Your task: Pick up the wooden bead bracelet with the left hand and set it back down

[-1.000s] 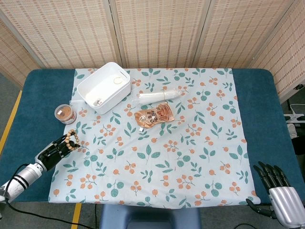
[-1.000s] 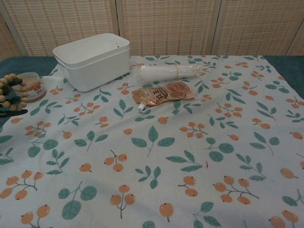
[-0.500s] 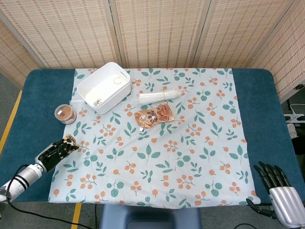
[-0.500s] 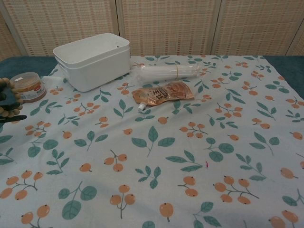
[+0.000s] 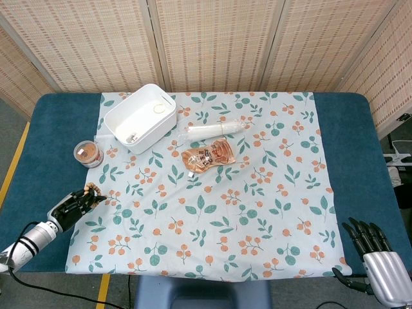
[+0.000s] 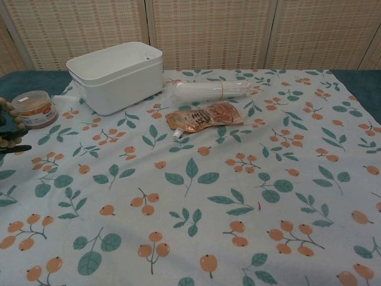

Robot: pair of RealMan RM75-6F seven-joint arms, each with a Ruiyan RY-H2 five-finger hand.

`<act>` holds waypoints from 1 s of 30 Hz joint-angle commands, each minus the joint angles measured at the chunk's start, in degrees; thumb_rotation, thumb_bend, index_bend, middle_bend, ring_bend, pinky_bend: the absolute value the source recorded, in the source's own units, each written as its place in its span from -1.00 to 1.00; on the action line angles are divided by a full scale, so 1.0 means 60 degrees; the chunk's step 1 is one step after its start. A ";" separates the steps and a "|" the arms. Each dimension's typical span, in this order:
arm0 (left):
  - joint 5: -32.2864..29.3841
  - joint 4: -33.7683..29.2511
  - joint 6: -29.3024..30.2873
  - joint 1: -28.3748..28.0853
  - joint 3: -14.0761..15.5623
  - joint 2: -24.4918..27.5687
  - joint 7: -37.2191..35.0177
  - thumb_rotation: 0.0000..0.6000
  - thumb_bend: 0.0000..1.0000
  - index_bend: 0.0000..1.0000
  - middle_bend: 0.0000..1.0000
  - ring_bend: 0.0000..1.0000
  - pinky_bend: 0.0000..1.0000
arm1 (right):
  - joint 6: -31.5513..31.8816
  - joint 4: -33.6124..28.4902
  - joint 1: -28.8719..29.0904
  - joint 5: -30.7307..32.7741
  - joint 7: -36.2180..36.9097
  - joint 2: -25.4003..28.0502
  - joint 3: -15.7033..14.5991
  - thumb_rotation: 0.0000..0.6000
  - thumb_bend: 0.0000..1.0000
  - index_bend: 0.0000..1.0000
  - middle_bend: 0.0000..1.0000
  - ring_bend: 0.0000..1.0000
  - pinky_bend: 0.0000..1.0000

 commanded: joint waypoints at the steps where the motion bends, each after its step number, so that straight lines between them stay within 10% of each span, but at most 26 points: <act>1: 0.0115 -0.0016 0.0061 0.0038 -0.0035 -0.0042 0.0100 0.96 -0.07 0.12 0.41 -0.42 -0.93 | -0.0010 -0.0006 0.0004 0.0007 -0.0003 -0.0003 0.0000 0.26 -0.62 -1.00 -1.00 -1.00 -1.00; 7: 0.0694 -0.0444 0.0778 0.0182 -0.0061 -0.0141 0.0620 -0.08 -0.16 0.12 0.40 -0.46 -0.94 | -0.0008 -0.0018 0.0000 0.0017 -0.0014 -0.0001 0.0000 0.26 -0.62 -1.00 -1.00 -1.00 -1.00; 13: 0.1136 -0.0846 0.1536 0.0289 0.0062 -0.0275 0.0746 -0.40 -0.17 0.13 0.40 -0.46 -0.95 | 0.0029 -0.0018 -0.0008 0.0029 0.0025 0.0021 0.0010 0.26 -0.62 -1.00 -1.00 -1.00 -1.00; 18: 0.1388 -0.1005 0.1842 0.0245 0.0190 -0.0199 0.0559 -0.30 -0.17 0.16 0.44 -0.46 -0.95 | 0.0018 -0.0003 -0.0002 0.0051 0.0043 0.0022 0.0017 0.26 -0.62 -1.00 -1.00 -1.00 -1.00; 30: 0.1673 -0.1407 0.1788 0.0349 0.0221 -0.0045 0.0215 0.82 0.04 0.15 0.45 -0.46 -0.95 | 0.0005 -0.0022 -0.0003 -0.0009 0.0025 0.0018 -0.0018 0.26 -0.62 -1.00 -1.00 -1.00 -1.00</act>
